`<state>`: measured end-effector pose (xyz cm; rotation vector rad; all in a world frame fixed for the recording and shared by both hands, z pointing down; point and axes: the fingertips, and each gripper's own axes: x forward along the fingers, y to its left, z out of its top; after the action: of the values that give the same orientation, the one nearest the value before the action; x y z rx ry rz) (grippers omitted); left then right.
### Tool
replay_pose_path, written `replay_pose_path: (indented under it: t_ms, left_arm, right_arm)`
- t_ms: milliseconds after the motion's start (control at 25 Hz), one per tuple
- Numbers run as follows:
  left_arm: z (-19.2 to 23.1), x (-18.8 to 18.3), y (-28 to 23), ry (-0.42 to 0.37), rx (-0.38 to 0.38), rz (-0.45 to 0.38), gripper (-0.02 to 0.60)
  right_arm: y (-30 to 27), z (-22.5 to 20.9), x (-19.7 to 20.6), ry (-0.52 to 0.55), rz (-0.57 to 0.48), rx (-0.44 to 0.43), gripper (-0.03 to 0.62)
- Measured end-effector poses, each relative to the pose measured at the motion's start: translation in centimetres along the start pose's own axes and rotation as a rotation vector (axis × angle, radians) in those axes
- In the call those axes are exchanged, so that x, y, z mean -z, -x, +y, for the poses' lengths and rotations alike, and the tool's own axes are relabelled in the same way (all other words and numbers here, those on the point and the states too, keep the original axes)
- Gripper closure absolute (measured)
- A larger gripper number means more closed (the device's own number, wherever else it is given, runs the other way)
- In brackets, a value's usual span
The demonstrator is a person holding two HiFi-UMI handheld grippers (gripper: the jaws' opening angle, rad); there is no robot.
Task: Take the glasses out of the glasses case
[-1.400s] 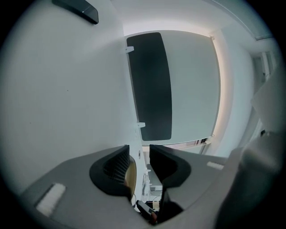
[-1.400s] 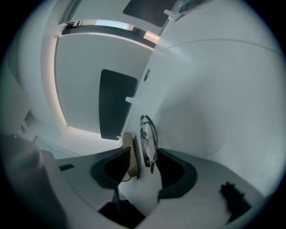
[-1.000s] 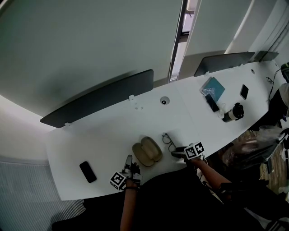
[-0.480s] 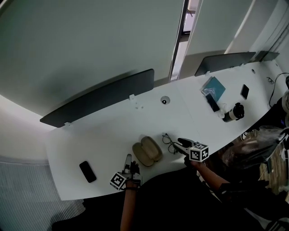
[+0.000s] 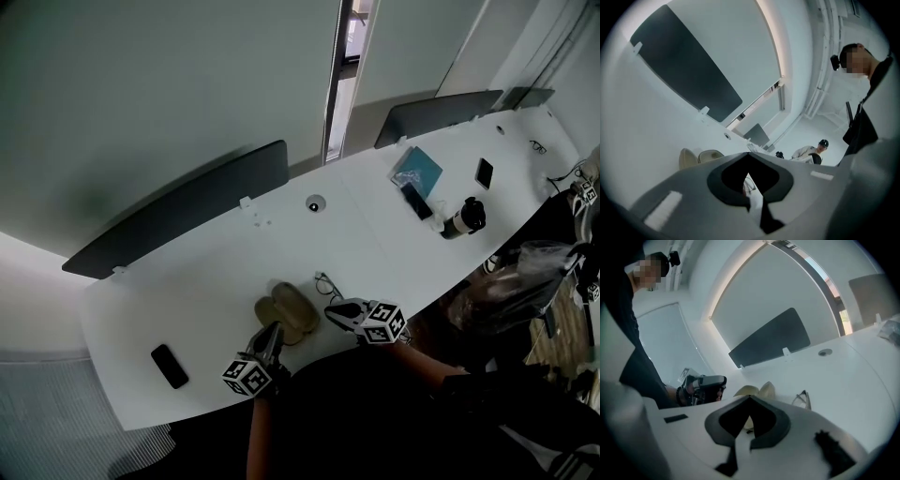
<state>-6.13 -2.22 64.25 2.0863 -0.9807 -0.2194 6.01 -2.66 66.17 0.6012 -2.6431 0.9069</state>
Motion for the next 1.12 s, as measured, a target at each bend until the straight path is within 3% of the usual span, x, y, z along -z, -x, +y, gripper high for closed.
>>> replay_pose_path:
  t_ms: [200,760,1120]
  left_arm:
    - [0.0,1.2,-0.4,-0.06,-0.015,0.079,0.577]
    - [0.4,1.4,-0.2,-0.055,-0.028,0.084,0.577]
    - [1.2,1.4,0.0,-0.036,-0.048,0.088,0.577]
  right_arm:
    - [-0.6,0.4,1.0,0.022,0.056,-0.003,0.586]
    - [-1.5,1.5,2.5,0.107,0.15,-0.033,0.588]
    - [-2.1,1.2,2.7,0.086,0.169,-0.029,0.588]
